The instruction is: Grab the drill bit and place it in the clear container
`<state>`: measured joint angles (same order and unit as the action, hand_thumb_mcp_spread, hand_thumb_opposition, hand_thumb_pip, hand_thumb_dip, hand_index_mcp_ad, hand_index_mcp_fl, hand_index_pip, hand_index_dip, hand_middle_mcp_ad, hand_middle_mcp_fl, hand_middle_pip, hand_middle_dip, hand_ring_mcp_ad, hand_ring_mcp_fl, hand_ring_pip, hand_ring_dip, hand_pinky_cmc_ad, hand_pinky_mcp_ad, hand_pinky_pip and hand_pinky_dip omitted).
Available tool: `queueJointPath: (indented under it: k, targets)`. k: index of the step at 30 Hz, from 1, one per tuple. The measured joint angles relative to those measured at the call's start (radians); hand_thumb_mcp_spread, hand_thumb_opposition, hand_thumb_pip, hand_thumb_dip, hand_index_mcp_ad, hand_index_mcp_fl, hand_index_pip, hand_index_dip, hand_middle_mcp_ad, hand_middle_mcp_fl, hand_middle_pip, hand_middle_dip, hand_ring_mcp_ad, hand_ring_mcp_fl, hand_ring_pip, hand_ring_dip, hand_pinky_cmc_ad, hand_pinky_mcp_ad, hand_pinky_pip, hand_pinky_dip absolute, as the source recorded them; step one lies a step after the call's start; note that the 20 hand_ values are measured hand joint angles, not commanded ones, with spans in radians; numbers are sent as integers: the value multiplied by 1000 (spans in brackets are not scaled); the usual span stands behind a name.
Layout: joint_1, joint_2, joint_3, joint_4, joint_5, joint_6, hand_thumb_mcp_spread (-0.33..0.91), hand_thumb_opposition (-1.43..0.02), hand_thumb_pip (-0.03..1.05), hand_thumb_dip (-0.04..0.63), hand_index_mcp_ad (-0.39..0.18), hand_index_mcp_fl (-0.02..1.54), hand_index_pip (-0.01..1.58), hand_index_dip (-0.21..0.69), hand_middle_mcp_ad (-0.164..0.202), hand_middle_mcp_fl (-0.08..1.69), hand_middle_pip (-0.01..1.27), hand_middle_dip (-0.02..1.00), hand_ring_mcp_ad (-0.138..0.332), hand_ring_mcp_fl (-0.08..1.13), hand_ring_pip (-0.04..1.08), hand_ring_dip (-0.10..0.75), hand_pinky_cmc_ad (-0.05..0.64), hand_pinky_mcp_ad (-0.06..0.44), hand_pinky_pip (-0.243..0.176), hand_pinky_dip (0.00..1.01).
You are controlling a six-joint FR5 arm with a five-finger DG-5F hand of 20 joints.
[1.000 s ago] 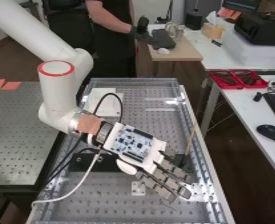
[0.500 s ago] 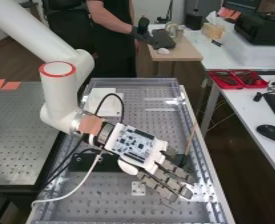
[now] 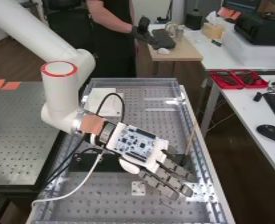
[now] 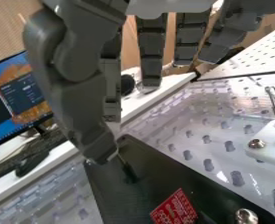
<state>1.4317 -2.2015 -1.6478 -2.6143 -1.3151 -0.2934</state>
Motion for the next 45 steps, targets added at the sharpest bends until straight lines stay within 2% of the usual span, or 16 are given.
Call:
queueJointPath:
  k: [5, 10, 33, 38, 41, 45]
  targets:
    - [-3, -1, 3, -8, 0, 3, 513, -944, 565, 283, -169, 405, 1075, 124, 99, 251, 140, 154, 164, 45, 101, -21, 264, 147, -91, 180]
    - [-4, 0, 3, 0, 2, 4, 497, -929, 613, 302, -169, 403, 1075, 113, 99, 234, 143, 154, 164, 51, 101, -21, 265, 147, -91, 180]
    - [0, -4, 9, 5, -4, 9, 497, -913, 583, 302, -169, 456, 1073, 113, 99, 234, 134, 154, 164, 33, 99, -21, 265, 147, -91, 180]
    - [0, -4, 9, 9, -1, 7, 497, -913, 583, 302, -169, 522, 1086, 113, 98, 234, 134, 154, 164, 30, 99, -21, 265, 147, -91, 180]
    - [-1, -4, 9, 13, 1, 5, 504, -929, 574, 291, -166, 675, 1229, 108, 98, 243, 134, 154, 166, 30, 99, -21, 265, 147, -91, 180]
    - [-2, -4, 6, 19, 9, 1, 524, -939, 567, 290, -166, 693, 1229, 106, 96, 284, 138, 154, 166, 30, 99, -21, 265, 147, -91, 180]
